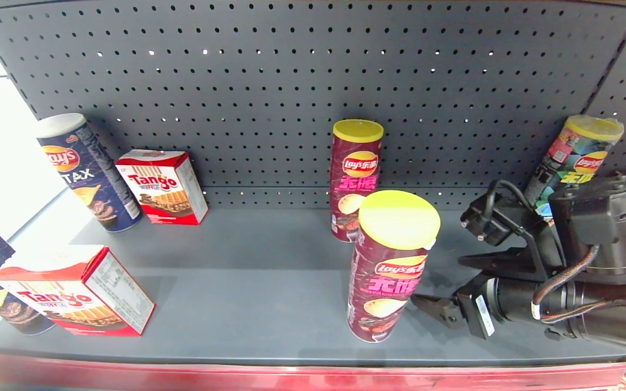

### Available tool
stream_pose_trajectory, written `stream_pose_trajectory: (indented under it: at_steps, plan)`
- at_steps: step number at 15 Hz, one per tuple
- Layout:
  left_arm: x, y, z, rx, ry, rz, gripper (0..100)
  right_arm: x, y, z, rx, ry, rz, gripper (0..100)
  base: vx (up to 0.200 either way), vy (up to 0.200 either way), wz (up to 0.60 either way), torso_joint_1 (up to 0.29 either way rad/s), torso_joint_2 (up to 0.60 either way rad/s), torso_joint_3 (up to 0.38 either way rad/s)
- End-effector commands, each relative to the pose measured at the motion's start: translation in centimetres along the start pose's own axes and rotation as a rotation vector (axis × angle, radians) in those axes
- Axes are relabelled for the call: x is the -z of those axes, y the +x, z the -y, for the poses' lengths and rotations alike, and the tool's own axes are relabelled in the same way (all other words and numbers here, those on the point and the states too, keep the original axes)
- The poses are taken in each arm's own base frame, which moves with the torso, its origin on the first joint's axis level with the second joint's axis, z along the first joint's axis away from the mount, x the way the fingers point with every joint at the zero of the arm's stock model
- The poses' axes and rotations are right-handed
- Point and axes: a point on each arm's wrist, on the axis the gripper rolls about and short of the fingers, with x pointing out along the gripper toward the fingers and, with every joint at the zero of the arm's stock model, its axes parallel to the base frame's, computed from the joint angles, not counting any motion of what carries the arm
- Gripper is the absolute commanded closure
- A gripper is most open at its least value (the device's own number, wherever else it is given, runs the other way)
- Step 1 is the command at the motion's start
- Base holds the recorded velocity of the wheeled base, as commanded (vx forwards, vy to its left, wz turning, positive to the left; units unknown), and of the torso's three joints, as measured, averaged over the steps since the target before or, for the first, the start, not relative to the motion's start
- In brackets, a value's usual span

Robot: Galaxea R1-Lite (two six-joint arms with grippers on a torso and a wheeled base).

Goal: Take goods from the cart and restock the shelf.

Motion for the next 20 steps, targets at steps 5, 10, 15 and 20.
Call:
stream_pose_trajectory:
  at_steps: [5,10,15,20]
  plan:
    - [0.0,0.0,0.0,0.000,-0.006,-0.002,0,0.1,0.5,-1.1,-0.036,-0.025,-0.015,0,0.000,0.000,0.00,0.000,0.00,0.000]
    - [0.0,0.0,0.0,-0.003,-0.006,-0.002,0,0.2,0.0,-0.7,-0.025,-0.017,-0.007,0,0.000,0.000,0.00,0.000,0.00,0.000]
    - [0.0,0.0,0.0,0.000,-0.006,-0.002,0,-0.1,0.4,-0.8,-0.028,-0.018,-0.004,0,0.000,0.000,0.00,0.000,0.00,0.000]
    - [0.0,0.0,0.0,-0.002,-0.006,-0.002,0,-0.5,1.1,-1.6,-0.049,-0.031,-0.007,0,0.000,0.000,0.00,0.000,0.00,0.000]
